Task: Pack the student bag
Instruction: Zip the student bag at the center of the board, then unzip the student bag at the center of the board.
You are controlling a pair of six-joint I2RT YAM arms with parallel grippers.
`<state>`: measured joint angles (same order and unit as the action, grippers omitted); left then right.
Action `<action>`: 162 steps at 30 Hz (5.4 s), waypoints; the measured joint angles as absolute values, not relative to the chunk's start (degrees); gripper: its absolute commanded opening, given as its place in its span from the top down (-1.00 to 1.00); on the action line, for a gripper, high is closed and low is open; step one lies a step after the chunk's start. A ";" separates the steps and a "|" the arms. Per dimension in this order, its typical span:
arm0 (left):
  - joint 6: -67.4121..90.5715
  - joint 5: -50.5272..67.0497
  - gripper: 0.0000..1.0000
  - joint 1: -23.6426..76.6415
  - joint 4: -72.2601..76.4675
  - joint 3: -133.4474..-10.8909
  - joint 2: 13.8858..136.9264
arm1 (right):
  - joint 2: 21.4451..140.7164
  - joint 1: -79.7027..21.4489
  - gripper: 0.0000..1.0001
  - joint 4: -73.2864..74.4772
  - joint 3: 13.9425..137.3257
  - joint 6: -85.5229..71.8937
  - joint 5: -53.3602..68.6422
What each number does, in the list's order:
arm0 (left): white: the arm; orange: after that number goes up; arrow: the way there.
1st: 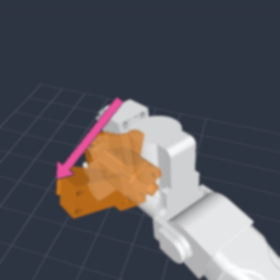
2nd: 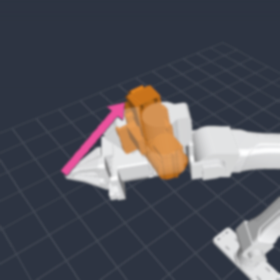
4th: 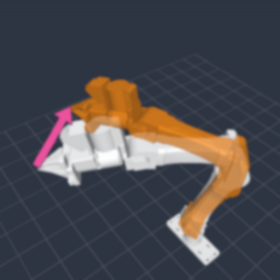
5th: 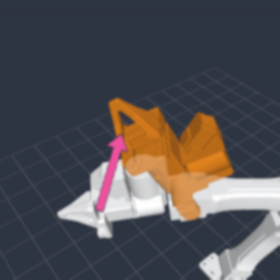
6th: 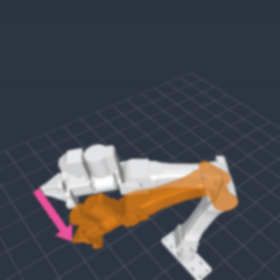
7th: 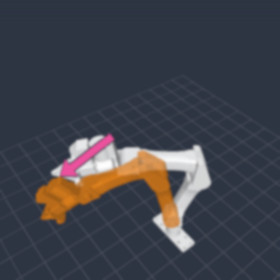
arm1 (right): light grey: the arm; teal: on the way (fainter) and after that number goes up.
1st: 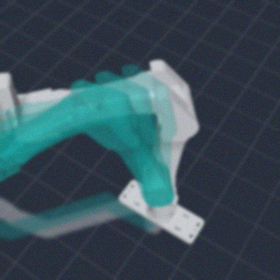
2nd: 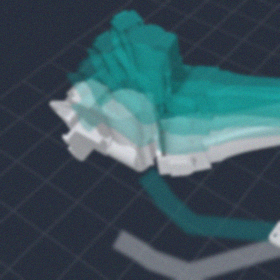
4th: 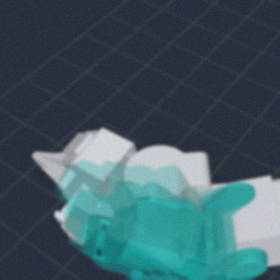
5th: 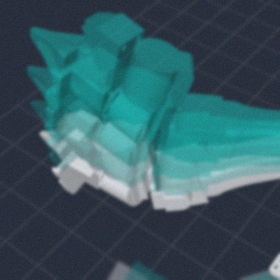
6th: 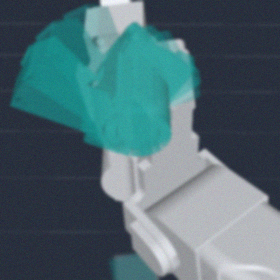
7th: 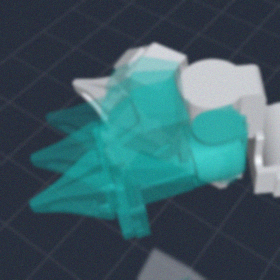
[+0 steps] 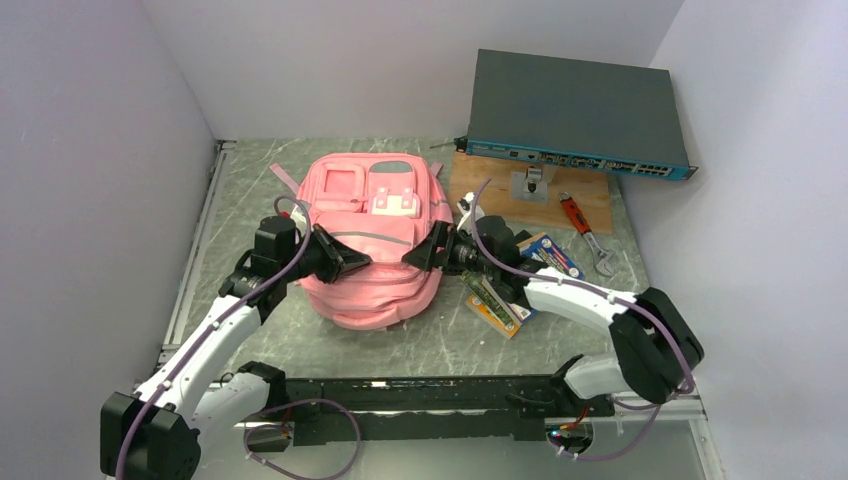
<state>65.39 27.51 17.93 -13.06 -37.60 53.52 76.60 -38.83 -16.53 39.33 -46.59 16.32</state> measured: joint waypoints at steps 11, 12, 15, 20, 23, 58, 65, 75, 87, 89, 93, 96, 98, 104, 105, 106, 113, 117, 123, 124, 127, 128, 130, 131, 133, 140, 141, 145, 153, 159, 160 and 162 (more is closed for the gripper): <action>63.88 25.15 1.00 18.83 -11.99 -37.91 53.65 | 86.67 -37.26 0.25 -19.64 44.42 -51.70 19.97; 63.64 25.30 1.00 19.11 -11.99 -38.17 53.67 | 87.11 -36.91 0.39 -19.73 44.93 -51.92 19.90; 63.61 29.02 1.00 21.21 -10.02 -39.99 53.60 | 88.09 -35.68 0.85 -20.27 45.98 -52.14 20.10; 62.15 31.86 1.00 22.37 -7.25 -43.44 53.28 | 89.01 -33.45 1.00 -19.99 46.06 -52.49 21.08; 59.96 31.83 0.71 22.37 -8.73 -44.56 53.45 | 89.01 -32.27 1.00 -18.41 47.00 -50.81 20.97; 36.38 -21.23 -0.96 19.46 -51.90 -59.72 31.07 | 104.18 -78.96 -0.80 -5.54 58.85 7.95 -34.04; 36.42 -20.75 -0.99 19.46 -52.77 -59.68 36.97 | 109.93 -78.72 -0.33 -10.09 60.71 8.97 -41.78; 36.42 -8.01 -0.99 12.08 -49.76 -55.33 44.16 | 101.58 -74.74 1.00 -15.88 49.06 1.17 -31.62; 37.43 19.35 -0.82 -7.55 -38.85 -39.35 49.74 | 78.72 -57.17 1.00 -12.53 36.01 -8.43 -2.52; 37.60 23.83 -0.82 -9.50 -36.75 -35.64 49.43 | 77.36 -53.60 1.00 -12.49 36.01 -9.74 1.30; 37.28 28.49 -0.77 -10.04 -33.32 -31.38 46.39 | 76.38 -49.01 1.00 -12.38 36.01 -12.08 8.29; 36.51 30.13 -0.57 -10.04 -31.20 -29.93 43.55 | 76.36 -46.63 1.00 -12.38 36.01 -13.54 12.51; 34.85 30.96 -0.47 -10.04 -29.41 -29.91 43.33 | 76.36 -45.01 1.00 -12.36 36.01 -14.24 15.59; 29.30 32.88 -0.07 -10.04 -28.16 -33.21 50.24 | 76.14 -40.25 1.00 -12.64 35.94 -16.21 23.51; 27.94 33.36 -0.05 -10.07 -28.08 -34.92 52.51 | 76.05 -39.22 1.00 -12.78 35.92 -16.64 24.99; 27.00 33.89 -0.04 -10.07 -27.57 -36.21 54.41 | 76.05 -38.35 1.00 -12.97 35.92 -16.97 26.37; 24.62 37.04 -0.32 -9.87 -23.16 -37.98 61.34 | 76.05 -33.61 1.00 -16.01 34.89 -19.05 34.15; 23.05 36.21 -0.44 -7.57 -23.44 -41.50 66.96 | 76.07 -31.40 1.00 -18.00 34.06 -19.88 37.54; 16.58 32.99 -0.40 -3.95 -20.69 -46.89 71.18 | 76.44 -30.02 1.00 -20.10 33.34 -20.58 39.97; 15.42 32.16 -0.38 -3.44 -20.14 -46.89 71.13 | 76.44 -29.95 1.00 -20.40 33.19 -20.62 40.10; 12.45 29.39 -0.29 -1.61 -19.09 -47.09 71.59 | 76.44 -29.78 1.00 -20.82 33.01 -20.62 40.42; 11.46 28.47 -0.26 -1.06 -19.09 -47.59 72.20 | 76.44 -29.74 1.00 -20.93 33.01 -20.62 40.53; 10.11 27.27 -0.21 0.10 -18.96 -48.86 73.71 | 76.44 -29.65 1.00 -21.02 33.01 -20.62 40.66; 9.61 26.96 -0.18 0.58 -18.81 -49.41 74.35 | 76.44 -29.56 1.00 -21.06 33.01 -20.60 40.80; 8.32 26.30 -0.07 1.87 -18.68 -50.92 75.75 | 76.44 -29.39 1.00 -21.08 33.01 -20.60 40.97; 5.54 23.66 0.38 5.50 -18.00 -52.31 77.34 | 76.38 -29.02 1.00 -21.28 32.99 -20.60 40.97; 5.32 23.35 0.48 5.78 -17.87 -52.31 77.43 | 76.38 -29.02 1.00 -21.45 32.97 -20.60 40.95; 4.56 21.39 0.86 7.03 -17.80 -52.45 77.52 | 76.38 -29.02 1.00 -21.93 32.93 -20.60 40.95; 2.66 13.82 1.00 10.85 -19.38 -52.71 76.20 | 76.36 -29.02 1.00 -21.98 32.93 -20.60 40.71; 2.68 8.08 1.00 16.67 -21.12 -50.33 65.80 | 75.26 -28.88 1.00 -21.15 32.93 -20.58 39.70; 2.74 7.66 1.00 17.63 -21.45 -49.74 63.94 | 75.02 -28.88 1.00 -20.88 32.93 -20.58 39.55; 2.92 7.27 1.00 19.70 -22.96 -48.73 60.03 | 74.78 -28.88 1.00 -20.25 32.93 -20.56 39.46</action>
